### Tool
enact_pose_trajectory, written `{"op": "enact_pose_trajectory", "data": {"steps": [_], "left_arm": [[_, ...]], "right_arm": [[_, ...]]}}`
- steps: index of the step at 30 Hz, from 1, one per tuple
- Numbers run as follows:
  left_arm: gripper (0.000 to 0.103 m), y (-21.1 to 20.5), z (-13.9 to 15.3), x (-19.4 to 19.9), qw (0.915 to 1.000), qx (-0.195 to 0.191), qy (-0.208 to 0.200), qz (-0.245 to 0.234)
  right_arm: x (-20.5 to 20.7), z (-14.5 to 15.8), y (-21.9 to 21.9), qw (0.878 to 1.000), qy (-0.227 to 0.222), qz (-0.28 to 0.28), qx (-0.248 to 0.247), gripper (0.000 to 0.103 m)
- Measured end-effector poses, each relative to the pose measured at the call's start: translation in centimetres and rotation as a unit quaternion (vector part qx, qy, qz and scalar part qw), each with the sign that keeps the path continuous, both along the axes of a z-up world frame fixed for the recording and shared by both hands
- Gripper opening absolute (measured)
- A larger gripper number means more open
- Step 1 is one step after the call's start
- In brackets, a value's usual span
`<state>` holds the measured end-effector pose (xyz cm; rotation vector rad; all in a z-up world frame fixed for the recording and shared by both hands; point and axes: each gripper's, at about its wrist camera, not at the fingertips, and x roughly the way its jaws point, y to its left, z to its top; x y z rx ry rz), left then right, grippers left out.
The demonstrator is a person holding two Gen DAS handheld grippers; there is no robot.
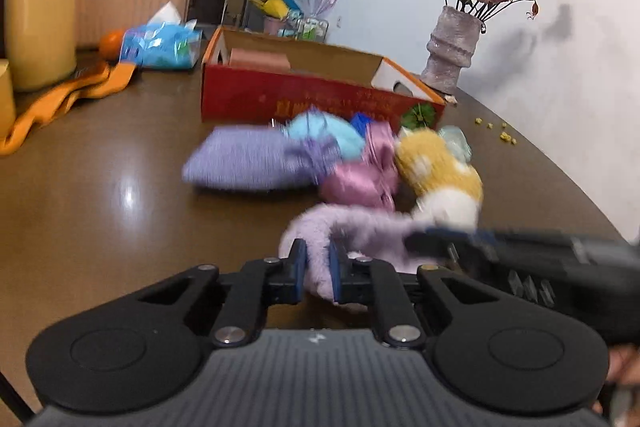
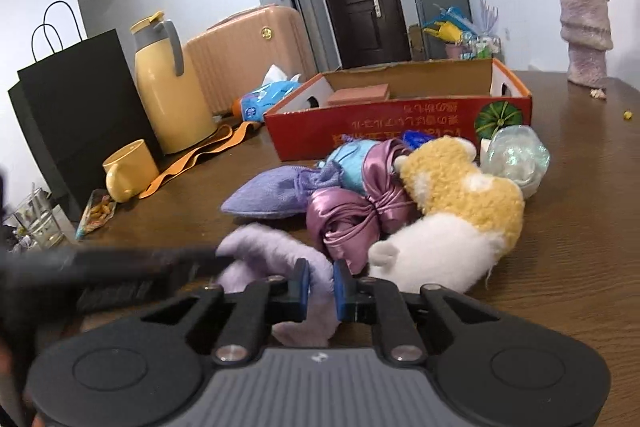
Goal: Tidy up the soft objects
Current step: 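Lift the lavender headband with both grippers toward the cardboard box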
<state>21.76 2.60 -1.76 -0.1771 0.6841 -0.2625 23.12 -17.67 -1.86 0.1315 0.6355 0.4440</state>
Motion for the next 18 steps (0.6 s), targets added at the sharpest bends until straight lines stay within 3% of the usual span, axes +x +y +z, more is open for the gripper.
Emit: {"op": "enact_pose_trajectory", "data": {"steps": [4, 10, 15, 16, 18], "left_arm": [[0.013, -0.1, -0.4, -2.1, 0.9995, -0.023, 0.022, 0.001], [0.013, -0.7, -1.9, -3.7, 0.9994, 0.009, 0.033, 0.000], [0.016, -0.4, -0.9, -5.2, 0.9998, 0.016, -0.008, -0.006], [0.018, -0.1, -0.4, -5.4, 0.9997, 0.007, -0.019, -0.011], [0.037, 0.7, 0.7, -5.3, 0.9992, -0.010, -0.038, -0.001]], "right_arm": [[-1.0, 0.5, 0.2, 1.000, -0.020, 0.004, -0.008, 0.017], [-4.0, 0.2, -0.6, 1.000, -0.025, 0.012, -0.004, 0.025], [-5.4, -0.2, -1.4, 1.000, -0.016, 0.014, 0.021, 0.028], [-5.7, 0.0, -1.6, 0.999, -0.024, 0.015, 0.029, 0.035], [-6.1, 0.7, -2.2, 0.998, -0.043, 0.008, 0.050, 0.042]]}}
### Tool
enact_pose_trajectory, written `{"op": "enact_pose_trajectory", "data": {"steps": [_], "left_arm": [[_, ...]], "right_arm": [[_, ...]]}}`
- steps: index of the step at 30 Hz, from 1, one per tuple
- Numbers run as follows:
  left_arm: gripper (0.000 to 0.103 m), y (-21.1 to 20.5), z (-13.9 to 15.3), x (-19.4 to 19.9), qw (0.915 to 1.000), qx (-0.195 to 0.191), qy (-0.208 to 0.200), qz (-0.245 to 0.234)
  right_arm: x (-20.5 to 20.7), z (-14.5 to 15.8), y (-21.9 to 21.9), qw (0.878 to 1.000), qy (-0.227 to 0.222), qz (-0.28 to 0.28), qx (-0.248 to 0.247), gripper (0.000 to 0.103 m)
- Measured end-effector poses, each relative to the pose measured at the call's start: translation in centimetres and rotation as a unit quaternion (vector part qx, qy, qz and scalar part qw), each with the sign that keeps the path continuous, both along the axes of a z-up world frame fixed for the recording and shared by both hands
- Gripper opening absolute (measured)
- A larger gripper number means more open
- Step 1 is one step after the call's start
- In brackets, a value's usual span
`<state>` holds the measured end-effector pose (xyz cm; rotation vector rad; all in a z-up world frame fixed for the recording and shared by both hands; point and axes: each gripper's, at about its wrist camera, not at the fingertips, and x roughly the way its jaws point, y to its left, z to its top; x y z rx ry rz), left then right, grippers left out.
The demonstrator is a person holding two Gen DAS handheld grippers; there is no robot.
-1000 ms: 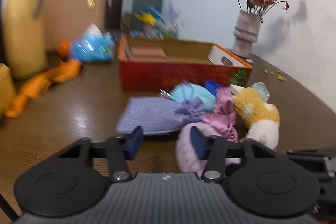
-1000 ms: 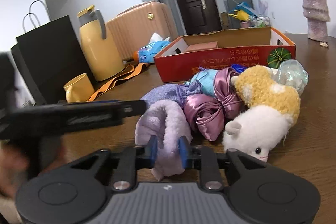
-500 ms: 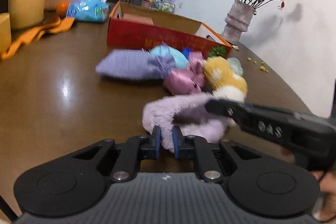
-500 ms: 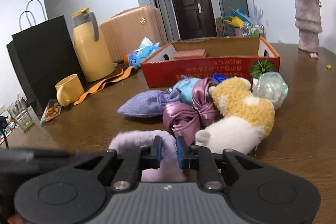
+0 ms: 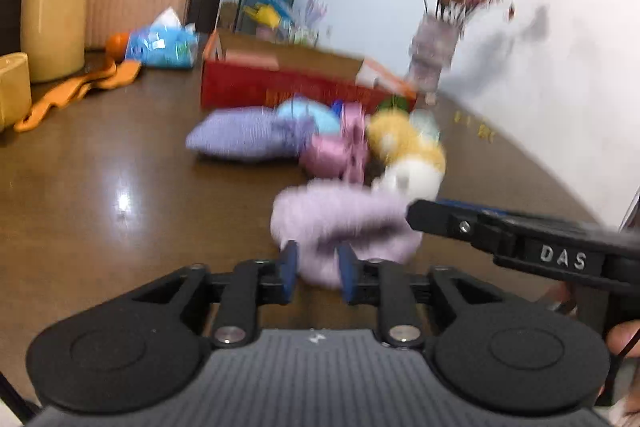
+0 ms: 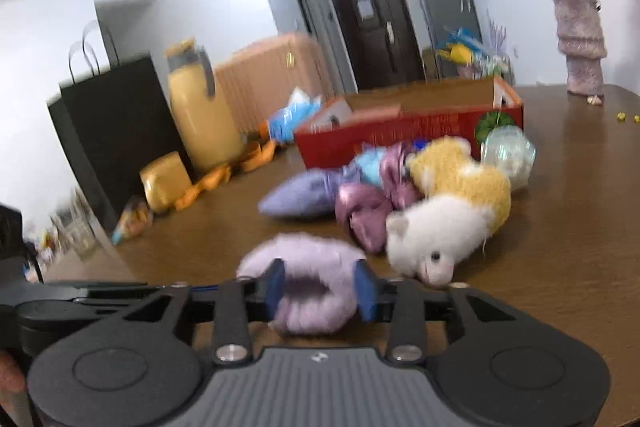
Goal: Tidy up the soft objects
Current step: 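Lift the lavender headband with both grippers toward the cardboard box, then lower the headband into the box beside the sponge and open both grippers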
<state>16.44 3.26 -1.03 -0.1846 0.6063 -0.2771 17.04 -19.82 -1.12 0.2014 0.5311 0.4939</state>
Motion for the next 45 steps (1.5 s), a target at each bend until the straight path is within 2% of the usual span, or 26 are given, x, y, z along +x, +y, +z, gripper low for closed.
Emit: {"op": "enact_pose_trajectory", "data": {"steps": [2, 5, 7, 9, 12, 14, 15, 16, 18, 22, 27, 31, 35, 38, 43, 45], "left_arm": [[0.043, 0.6, 1.0, 0.7, 0.9994, -0.005, -0.016, 0.029], [0.043, 0.7, 1.4, 2.6, 0.9986, -0.011, -0.018, 0.048], [0.043, 0.4, 0.8, 3.9, 0.9989, -0.024, 0.006, 0.039], [0.043, 0.1, -0.3, 4.5, 0.9988, -0.024, 0.033, 0.027], [0.043, -0.3, -2.0, 3.8, 0.9991, -0.004, 0.039, 0.018], [0.043, 0.0, -2.5, 3.2, 0.9991, -0.012, 0.037, 0.019], [0.043, 0.2, -2.6, 3.1, 0.9990, -0.017, 0.039, 0.018], [0.041, 0.2, -2.6, 3.1, 0.9989, -0.019, 0.040, 0.016], [0.030, 0.1, -2.6, 2.8, 0.9989, -0.024, 0.039, 0.005], [0.026, -0.4, -2.4, 2.4, 0.9997, -0.007, 0.023, 0.004], [0.024, -0.3, -1.7, 1.9, 0.9998, -0.015, 0.011, 0.002], [0.023, -0.4, 0.0, 2.5, 0.9997, -0.023, -0.007, -0.009], [0.023, -0.4, 2.9, 6.3, 0.9988, -0.027, -0.033, -0.022], [0.023, -0.6, 4.7, 10.5, 0.9982, -0.021, -0.050, -0.026], [0.023, 0.3, 7.0, 21.0, 0.9989, -0.019, -0.036, -0.021], [0.023, 0.8, 7.0, 25.5, 0.9996, -0.003, -0.023, -0.018]], "right_arm": [[0.5, 0.5, -0.2, 1.000, -0.009, -0.017, 0.006, 0.042], [2.1, -0.1, 0.4, 0.999, 0.011, -0.039, -0.009, 0.042], [3.0, -0.9, 0.7, 0.998, 0.039, -0.042, -0.010, 0.042], [3.0, -1.6, 1.0, 0.998, 0.045, -0.039, -0.019, 0.042], [2.6, -2.8, 1.0, 0.997, 0.060, -0.045, -0.027, 0.042], [2.7, -3.6, 0.5, 0.996, 0.080, -0.045, -0.008, 0.040], [2.7, -3.8, 0.5, 0.996, 0.083, -0.044, -0.005, 0.039], [2.8, -3.9, 0.5, 0.995, 0.085, -0.043, -0.003, 0.034], [2.9, -3.9, 0.6, 0.996, 0.087, -0.031, 0.007, 0.022], [2.5, -3.7, 1.4, 0.997, 0.072, -0.029, -0.010, 0.016], [1.9, -3.0, 1.1, 0.998, 0.061, -0.031, 0.003, 0.014], [1.8, -1.5, 0.9, 0.999, 0.038, -0.034, 0.005, 0.014], [4.0, 1.2, 0.7, 0.999, -0.001, -0.032, 0.002, 0.014], [8.1, 3.2, 0.7, 1.000, -0.012, -0.028, 0.001, 0.014], [18.7, 6.6, 1.6, 1.000, -0.013, -0.014, -0.008, 0.014], [23.4, 7.0, 2.4, 1.000, 0.014, -0.006, -0.014, 0.014]]}}
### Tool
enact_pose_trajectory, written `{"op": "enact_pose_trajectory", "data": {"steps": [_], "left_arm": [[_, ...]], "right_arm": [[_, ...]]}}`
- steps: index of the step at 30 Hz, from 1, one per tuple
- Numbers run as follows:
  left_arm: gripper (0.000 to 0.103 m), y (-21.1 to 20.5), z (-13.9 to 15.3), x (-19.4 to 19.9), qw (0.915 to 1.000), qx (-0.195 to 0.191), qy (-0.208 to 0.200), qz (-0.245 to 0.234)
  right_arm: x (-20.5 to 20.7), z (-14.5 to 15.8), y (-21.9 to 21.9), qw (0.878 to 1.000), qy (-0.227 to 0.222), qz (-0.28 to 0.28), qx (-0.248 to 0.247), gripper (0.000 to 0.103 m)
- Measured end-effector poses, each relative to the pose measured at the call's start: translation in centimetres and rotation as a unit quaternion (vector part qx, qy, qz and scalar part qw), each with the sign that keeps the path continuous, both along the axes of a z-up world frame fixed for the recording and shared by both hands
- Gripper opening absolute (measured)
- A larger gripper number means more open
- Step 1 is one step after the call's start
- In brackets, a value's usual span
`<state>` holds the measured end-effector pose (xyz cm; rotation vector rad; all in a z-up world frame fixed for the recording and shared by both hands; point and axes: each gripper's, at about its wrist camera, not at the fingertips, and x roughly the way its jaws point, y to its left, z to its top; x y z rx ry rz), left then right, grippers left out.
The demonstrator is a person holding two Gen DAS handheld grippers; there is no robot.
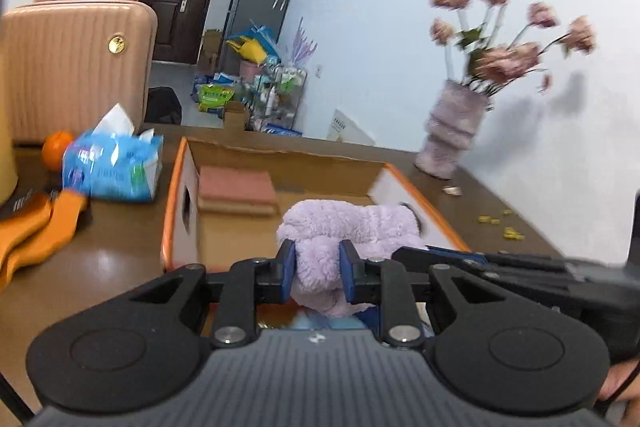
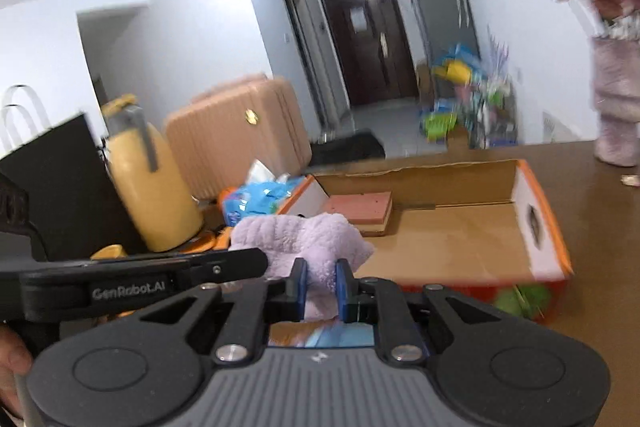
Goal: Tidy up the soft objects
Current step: 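Lower the headband into the box beside the sponge and open both grippers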
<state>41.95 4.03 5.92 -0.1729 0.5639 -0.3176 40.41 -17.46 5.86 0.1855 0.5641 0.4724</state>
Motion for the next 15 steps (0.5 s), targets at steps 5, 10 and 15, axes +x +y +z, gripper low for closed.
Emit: {"op": "enact_pose_trajectory", "data": {"steps": [5, 10, 15], "left_arm": [[0.024, 1.1, -1.9, 9.9, 0.9971, 0.030, 0.062, 0.034], [0.026, 1.5, -4.4, 13.9, 0.9924, 0.085, 0.084, 0.030], [0.044, 1.7, -4.8, 13.8, 0.9922, 0.100, 0.067, 0.031]], "right_arm": [[12.2, -2.0, 2.5, 0.995, 0.096, 0.012, 0.004, 0.014], [18.7, -5.1, 4.1, 0.986, 0.165, -0.009, 0.012, 0.017], [19.2, -7.1, 5.0, 0.984, 0.179, -0.019, 0.001, 0.024]]}}
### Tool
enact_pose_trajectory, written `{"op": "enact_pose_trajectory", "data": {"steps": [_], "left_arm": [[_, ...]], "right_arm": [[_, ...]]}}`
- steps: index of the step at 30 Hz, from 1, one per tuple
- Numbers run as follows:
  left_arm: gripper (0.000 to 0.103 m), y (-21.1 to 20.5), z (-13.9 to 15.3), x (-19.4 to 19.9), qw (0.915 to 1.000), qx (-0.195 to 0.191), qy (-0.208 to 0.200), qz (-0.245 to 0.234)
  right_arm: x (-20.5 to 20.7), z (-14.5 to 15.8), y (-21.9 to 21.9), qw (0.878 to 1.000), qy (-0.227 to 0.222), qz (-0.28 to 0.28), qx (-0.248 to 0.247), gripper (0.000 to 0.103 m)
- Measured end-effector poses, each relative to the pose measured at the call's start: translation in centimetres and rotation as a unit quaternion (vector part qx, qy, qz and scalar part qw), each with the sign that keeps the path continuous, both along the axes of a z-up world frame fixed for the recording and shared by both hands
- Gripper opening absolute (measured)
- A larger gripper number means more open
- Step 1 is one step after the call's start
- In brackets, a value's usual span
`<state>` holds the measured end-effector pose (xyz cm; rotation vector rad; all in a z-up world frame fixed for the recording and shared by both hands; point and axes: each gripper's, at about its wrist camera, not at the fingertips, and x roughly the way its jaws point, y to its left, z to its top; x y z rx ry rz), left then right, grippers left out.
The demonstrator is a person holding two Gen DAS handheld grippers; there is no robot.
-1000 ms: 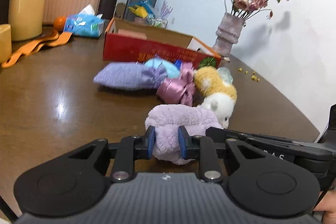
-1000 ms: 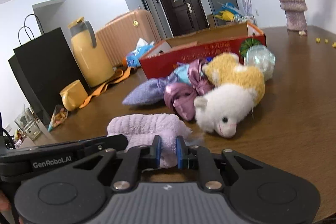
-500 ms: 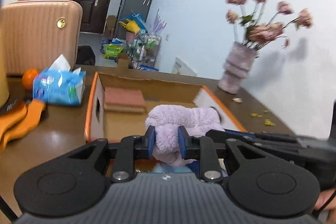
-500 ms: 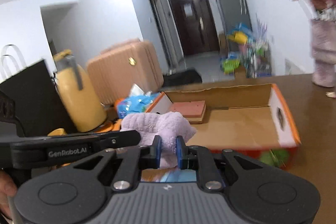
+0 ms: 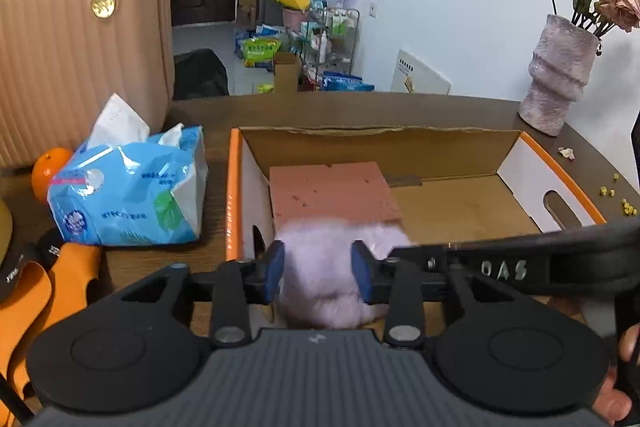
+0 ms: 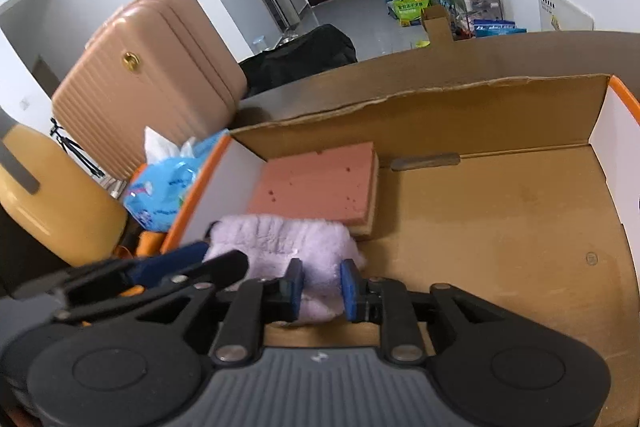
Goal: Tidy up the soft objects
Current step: 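Lower the headband into the box beside the sponge and open both grippers, then move both grippers back over the pile of soft items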
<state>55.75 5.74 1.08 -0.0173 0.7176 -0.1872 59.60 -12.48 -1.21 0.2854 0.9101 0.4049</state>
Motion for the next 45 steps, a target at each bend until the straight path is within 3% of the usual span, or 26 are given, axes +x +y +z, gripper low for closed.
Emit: {"op": "enact_pose_trajectory", "data": {"steps": [2, 5, 8, 11, 13, 15, 18, 25, 32, 35, 39, 45], "left_arm": [[0.055, 0.3, 0.4, -0.3, 1.0000, -0.004, -0.003, -0.001], [0.055, 0.5, 1.6, -1.4, 0.9999, -0.001, -0.016, 0.003], [0.057, 0.6, 3.6, -3.1, 0.9994, 0.009, -0.032, 0.008], [0.064, 1.3, 6.0, -5.5, 0.9987, 0.000, -0.049, 0.012], [0.066, 1.7, 7.6, -7.9, 0.9971, 0.006, -0.074, 0.016], [0.077, 2.1, 8.9, -10.3, 0.9946, 0.010, -0.099, 0.027], [0.082, 2.5, 10.4, -14.1, 0.9890, 0.015, -0.141, 0.043], [0.083, 1.8, 12.3, -19.7, 0.9826, 0.021, -0.178, 0.049], [0.088, 1.6, 10.9, -28.4, 0.9739, 0.028, -0.218, 0.058], [0.088, 1.6, 9.8, -32.6, 0.9709, 0.013, -0.231, 0.063], [0.094, 0.7, 7.4, -37.6, 0.9596, 0.035, -0.274, 0.051], [0.099, 0.2, 3.7, -43.5, 0.9632, 0.012, -0.264, 0.049]], "right_arm": [[-0.3, 0.0, -0.1, 1.000, 0.002, -0.006, -0.006, 0.027], [-1.1, 1.3, -1.3, 1.000, -0.014, -0.018, -0.015, 0.030], [-2.7, 4.0, -2.9, 0.999, -0.041, -0.025, -0.022, 0.031], [-5.5, 7.5, -4.9, 0.996, -0.081, -0.029, -0.038, 0.037], [-7.9, 9.7, -6.5, 0.991, -0.117, -0.033, -0.058, 0.059], [-11.0, 11.6, -8.3, 0.984, -0.159, -0.036, -0.073, 0.069], [-15.3, 13.5, -10.8, 0.970, -0.211, -0.056, -0.109, 0.078], [-22.0, 15.3, -13.6, 0.961, -0.243, -0.077, -0.111, 0.079], [-30.2, 14.3, -13.7, 0.939, -0.309, -0.073, -0.134, 0.085], [-34.0, 13.0, -13.4, 0.929, -0.335, -0.072, -0.142, 0.085], [-39.0, 10.7, -13.1, 0.914, -0.373, -0.069, -0.144, 0.088], [-45.7, 6.9, -12.9, 0.916, -0.371, -0.074, -0.135, 0.088]]}}
